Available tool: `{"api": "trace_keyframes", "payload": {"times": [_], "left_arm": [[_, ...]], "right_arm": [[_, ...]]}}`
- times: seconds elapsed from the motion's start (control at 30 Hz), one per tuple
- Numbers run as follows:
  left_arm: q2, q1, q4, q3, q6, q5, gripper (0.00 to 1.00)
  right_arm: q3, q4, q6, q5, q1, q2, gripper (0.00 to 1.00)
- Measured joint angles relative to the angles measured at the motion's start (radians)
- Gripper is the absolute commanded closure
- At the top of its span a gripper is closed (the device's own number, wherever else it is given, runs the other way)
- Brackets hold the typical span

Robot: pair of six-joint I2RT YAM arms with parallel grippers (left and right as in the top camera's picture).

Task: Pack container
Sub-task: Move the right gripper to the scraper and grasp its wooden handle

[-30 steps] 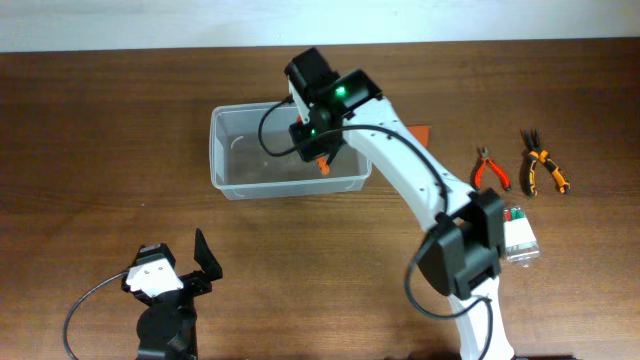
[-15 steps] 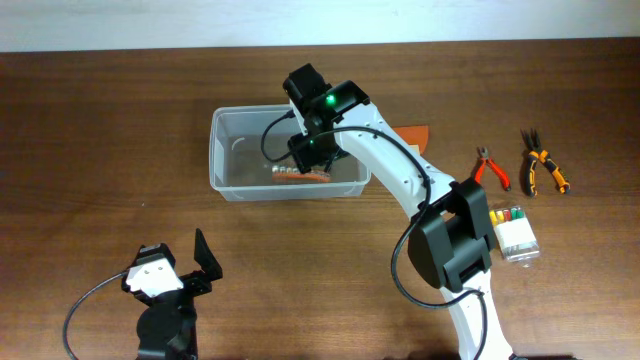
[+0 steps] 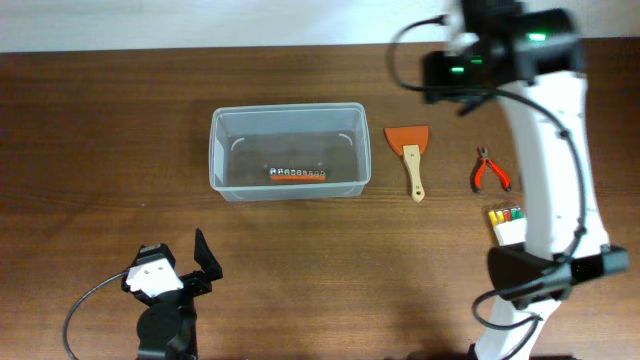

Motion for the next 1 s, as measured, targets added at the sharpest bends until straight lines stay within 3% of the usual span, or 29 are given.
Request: {"api": "trace_keyframes", "payload": {"times": [0.17,0.43,0.57,0.8,1.0], "left_arm": [[0.0,0.0,0.0,0.0,0.0,0.0,0.01],[0.0,0.0,0.0,0.0,0.0,0.0,0.01],[0.0,0.0,0.0,0.0,0.0,0.0,0.01],[0.0,0.0,0.0,0.0,0.0,0.0,0.01],[0.0,0.0,0.0,0.0,0.0,0.0,0.01]], "right_arm": [[-0.118,0.003,-0.043,0.02,-0.047,0.001,0.35],[-0.609,0.287,-0.059,0.02,-0.047,0.026,0.31],[-0.775,0.401,-0.096,0.011,-0.047,0.033,0.35],[-0.925,0.526,-0.117,-0.032,-0.047,0.033,0.41],[-1.015,0.616,-0.132,-0.089,-0.047,0.033,0.35]]}}
